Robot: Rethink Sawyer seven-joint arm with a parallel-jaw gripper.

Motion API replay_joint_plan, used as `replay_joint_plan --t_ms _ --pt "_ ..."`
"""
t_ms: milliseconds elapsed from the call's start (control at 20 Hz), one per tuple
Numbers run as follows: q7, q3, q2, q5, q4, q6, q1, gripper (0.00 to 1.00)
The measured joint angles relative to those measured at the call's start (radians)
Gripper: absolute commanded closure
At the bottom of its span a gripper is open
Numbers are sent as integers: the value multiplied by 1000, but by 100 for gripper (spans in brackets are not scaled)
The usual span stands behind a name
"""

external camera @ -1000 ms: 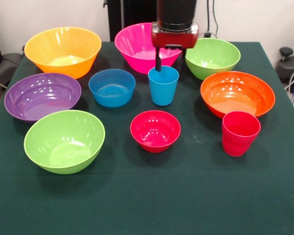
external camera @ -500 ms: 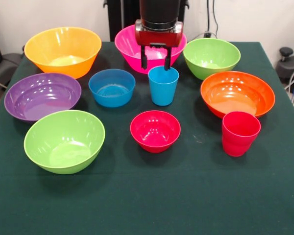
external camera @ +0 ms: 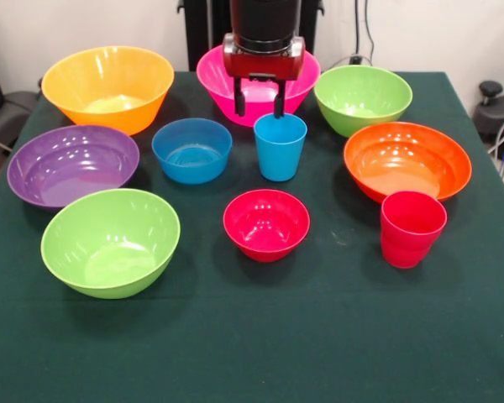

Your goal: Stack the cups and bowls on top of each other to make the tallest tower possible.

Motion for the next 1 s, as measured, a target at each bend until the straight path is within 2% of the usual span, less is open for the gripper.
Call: replay_joint_plan --t_ms 500,1000 --pt "0 26 14 -63 -25 0 -34 0" --pt "0 52 81 -131 -71 0 -82 0"
